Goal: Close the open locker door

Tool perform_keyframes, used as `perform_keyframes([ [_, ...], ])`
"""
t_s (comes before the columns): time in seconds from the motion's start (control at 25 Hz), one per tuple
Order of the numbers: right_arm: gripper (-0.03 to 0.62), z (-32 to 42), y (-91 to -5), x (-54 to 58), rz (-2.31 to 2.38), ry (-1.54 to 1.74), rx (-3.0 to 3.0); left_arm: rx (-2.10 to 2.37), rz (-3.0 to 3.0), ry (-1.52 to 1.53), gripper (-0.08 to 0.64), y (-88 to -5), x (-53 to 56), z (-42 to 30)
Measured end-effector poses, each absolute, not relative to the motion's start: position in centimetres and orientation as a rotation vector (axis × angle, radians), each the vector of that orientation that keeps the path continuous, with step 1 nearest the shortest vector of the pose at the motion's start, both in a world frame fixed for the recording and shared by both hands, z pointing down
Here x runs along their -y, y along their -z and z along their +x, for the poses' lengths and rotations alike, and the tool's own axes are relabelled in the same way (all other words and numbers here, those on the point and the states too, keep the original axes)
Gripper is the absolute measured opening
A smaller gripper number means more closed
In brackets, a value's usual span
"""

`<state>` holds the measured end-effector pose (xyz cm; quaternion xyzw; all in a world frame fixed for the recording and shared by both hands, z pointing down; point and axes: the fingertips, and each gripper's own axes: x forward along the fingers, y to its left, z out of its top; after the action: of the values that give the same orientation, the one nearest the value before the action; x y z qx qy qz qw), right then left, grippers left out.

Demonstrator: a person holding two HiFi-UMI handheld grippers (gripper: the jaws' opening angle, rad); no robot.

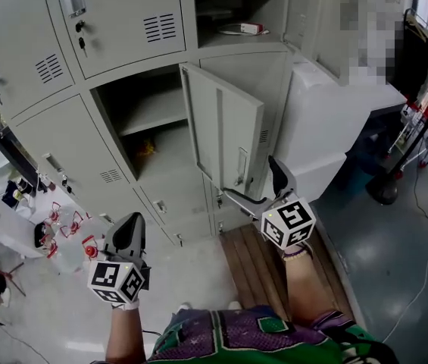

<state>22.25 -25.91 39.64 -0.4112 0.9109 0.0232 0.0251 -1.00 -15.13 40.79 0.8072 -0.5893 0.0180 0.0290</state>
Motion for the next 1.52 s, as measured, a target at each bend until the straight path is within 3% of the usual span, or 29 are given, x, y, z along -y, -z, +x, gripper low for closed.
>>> perform_keyframes([
  [0.4, 0.576, 21.8, -40.8, 28.4, -1.126, -0.023, -2.906, 1.967, 2.361, -0.035, 0.023, -41.8, 12.1, -0.9],
  [0.96, 0.297, 21.8, -41.9, 28.6, -1.124, -0.039, -2.926, 2.006, 2.321, -0.053, 0.023, -42.6, 10.5, -0.2],
  [1.08, 0.174, 21.9, -42.2, 28.3, -1.13, -0.053, -2.935, 2.006, 2.312, -0.057, 0.023, -42.9, 10.3, 0.2],
  [1.16, 0.127, 22.0, -42.2, 28.3, -1.122, -0.045, -2.939, 2.007, 2.308, -0.062, 0.023, -43.1, 10.2, 0.4],
  [1.52, 0.124, 21.3, -42.2, 27.6, -1.01, -0.021, -2.984, 2.027, 2.276, -0.085, 0.023, -43.3, 9.6, 0.6],
])
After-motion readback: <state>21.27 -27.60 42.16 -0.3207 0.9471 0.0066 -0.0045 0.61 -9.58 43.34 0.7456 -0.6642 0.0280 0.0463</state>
